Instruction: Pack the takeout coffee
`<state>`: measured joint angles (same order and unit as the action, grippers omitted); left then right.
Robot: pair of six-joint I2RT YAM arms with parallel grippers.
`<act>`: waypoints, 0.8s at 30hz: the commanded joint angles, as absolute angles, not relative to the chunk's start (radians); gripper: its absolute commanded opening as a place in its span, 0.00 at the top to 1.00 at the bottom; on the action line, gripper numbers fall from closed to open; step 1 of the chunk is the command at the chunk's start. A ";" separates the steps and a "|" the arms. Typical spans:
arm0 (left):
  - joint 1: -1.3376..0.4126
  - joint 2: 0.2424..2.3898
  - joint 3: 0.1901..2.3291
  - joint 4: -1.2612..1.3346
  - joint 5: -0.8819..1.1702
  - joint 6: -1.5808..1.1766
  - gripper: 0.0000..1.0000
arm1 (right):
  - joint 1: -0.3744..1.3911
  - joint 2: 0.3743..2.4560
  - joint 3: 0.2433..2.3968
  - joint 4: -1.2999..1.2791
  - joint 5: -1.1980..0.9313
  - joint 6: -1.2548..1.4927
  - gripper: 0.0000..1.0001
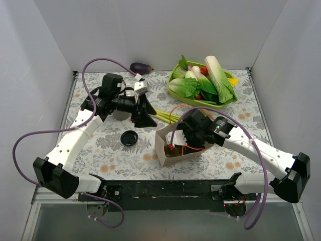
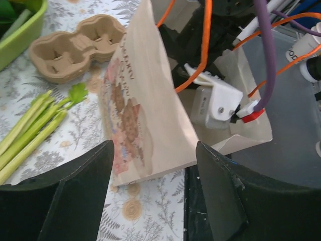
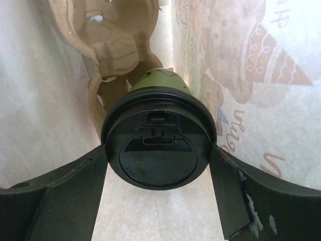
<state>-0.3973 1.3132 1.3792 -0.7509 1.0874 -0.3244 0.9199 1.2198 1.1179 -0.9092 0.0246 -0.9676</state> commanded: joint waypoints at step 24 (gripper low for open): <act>-0.684 1.419 1.505 -0.765 0.793 -0.367 0.85 | 0.916 1.189 1.103 -0.808 0.101 -0.937 0.99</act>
<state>-0.6525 1.4315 1.4490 -0.7433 0.8524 -0.4072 0.9184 1.2236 1.1141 -0.8623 0.0780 -0.9440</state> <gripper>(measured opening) 0.256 0.839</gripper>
